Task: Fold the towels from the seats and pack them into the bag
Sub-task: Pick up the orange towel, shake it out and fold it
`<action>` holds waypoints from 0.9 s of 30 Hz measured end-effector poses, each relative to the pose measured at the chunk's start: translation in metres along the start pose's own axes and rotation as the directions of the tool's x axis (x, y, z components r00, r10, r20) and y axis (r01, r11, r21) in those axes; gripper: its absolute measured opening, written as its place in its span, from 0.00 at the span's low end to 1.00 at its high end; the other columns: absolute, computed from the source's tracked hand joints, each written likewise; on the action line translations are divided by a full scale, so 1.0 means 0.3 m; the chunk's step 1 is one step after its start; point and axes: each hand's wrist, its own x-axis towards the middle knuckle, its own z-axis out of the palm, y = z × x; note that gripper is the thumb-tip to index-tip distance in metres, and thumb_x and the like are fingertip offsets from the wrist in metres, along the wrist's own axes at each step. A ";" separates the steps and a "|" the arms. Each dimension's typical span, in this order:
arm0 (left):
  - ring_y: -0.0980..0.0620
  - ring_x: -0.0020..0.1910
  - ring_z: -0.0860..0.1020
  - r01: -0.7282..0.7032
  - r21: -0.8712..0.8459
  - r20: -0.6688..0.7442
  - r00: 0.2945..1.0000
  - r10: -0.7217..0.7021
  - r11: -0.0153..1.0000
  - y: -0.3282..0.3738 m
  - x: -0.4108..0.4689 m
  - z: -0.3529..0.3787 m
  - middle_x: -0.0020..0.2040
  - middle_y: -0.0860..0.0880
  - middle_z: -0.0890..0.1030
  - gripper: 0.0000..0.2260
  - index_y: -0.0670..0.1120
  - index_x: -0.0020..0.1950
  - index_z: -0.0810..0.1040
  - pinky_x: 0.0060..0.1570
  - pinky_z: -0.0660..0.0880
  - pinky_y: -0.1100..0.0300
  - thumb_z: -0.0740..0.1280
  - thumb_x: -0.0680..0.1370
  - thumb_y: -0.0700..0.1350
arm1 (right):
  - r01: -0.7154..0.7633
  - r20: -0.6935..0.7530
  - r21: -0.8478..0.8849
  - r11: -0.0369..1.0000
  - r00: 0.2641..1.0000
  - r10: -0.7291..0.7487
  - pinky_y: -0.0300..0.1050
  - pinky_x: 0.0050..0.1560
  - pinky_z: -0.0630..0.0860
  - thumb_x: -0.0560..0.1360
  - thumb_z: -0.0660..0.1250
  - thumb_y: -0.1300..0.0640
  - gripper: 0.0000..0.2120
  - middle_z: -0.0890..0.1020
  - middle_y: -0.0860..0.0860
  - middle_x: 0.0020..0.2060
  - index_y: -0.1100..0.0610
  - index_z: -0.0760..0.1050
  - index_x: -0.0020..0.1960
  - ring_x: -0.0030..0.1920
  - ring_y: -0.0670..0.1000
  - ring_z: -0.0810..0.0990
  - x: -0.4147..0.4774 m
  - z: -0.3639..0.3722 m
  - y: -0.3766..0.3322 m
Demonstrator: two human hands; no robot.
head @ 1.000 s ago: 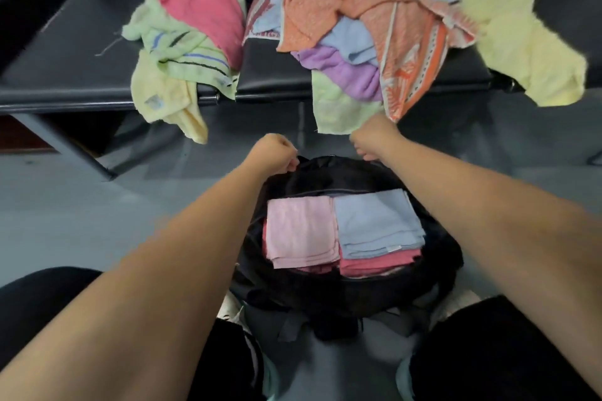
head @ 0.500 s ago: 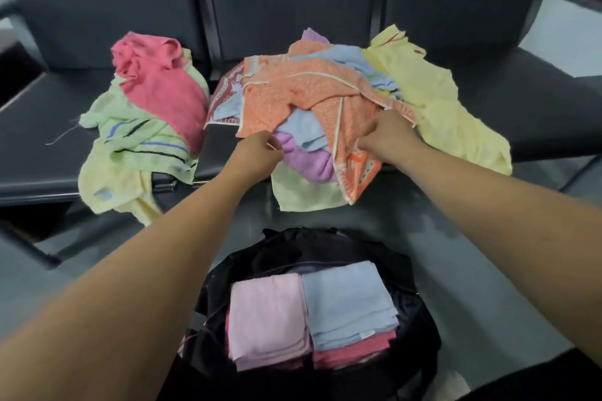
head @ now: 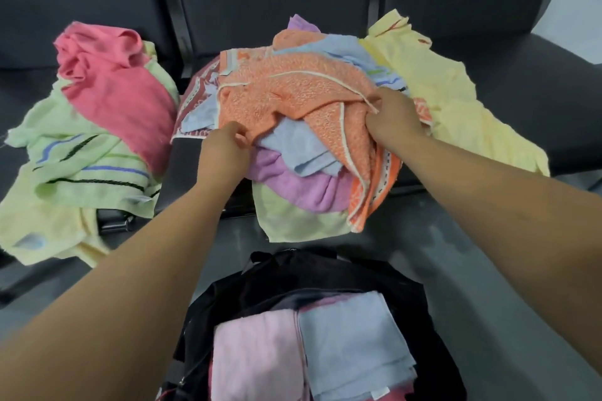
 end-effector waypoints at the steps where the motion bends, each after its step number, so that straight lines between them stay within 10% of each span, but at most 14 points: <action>1: 0.47 0.47 0.77 0.021 -0.043 -0.036 0.999 -0.023 0.999 0.005 0.001 -0.006 0.49 0.46 0.81 0.09 0.44 0.59 0.80 0.45 0.69 0.58 0.66 0.80 0.42 | 0.012 -0.018 -0.006 1.000 1.000 -0.013 0.49 0.51 0.74 0.77 0.62 0.63 0.12 0.84 0.60 0.54 0.62 0.81 0.57 0.56 0.62 0.80 0.004 0.004 0.005; 6: 0.47 0.42 0.77 0.014 -0.217 -0.122 0.992 -0.041 0.976 0.052 0.004 -0.051 0.43 0.47 0.81 0.07 0.43 0.50 0.80 0.42 0.70 0.55 0.65 0.81 0.45 | -0.006 -0.057 0.084 0.996 0.998 0.010 0.39 0.31 0.65 0.78 0.68 0.58 0.10 0.82 0.56 0.38 0.64 0.82 0.43 0.40 0.53 0.77 0.001 -0.062 -0.014; 20: 0.52 0.38 0.71 -0.109 -0.478 -0.174 0.984 0.028 0.872 0.170 -0.264 -0.372 0.37 0.51 0.74 0.07 0.43 0.47 0.74 0.41 0.69 0.55 0.59 0.78 0.44 | 0.289 -0.248 0.394 0.872 0.947 -0.202 0.45 0.38 0.75 0.78 0.66 0.58 0.07 0.80 0.49 0.30 0.60 0.78 0.44 0.31 0.49 0.78 -0.274 -0.372 -0.378; 27: 0.60 0.67 0.74 -0.182 -0.682 0.200 0.885 0.420 0.708 0.228 -0.493 -0.505 0.69 0.55 0.76 0.23 0.61 0.70 0.71 0.63 0.72 0.61 0.66 0.75 0.60 | 0.339 0.030 0.500 0.797 0.913 -0.407 0.32 0.29 0.68 0.78 0.71 0.58 0.07 0.77 0.40 0.23 0.56 0.81 0.42 0.23 0.40 0.73 -0.491 -0.489 -0.549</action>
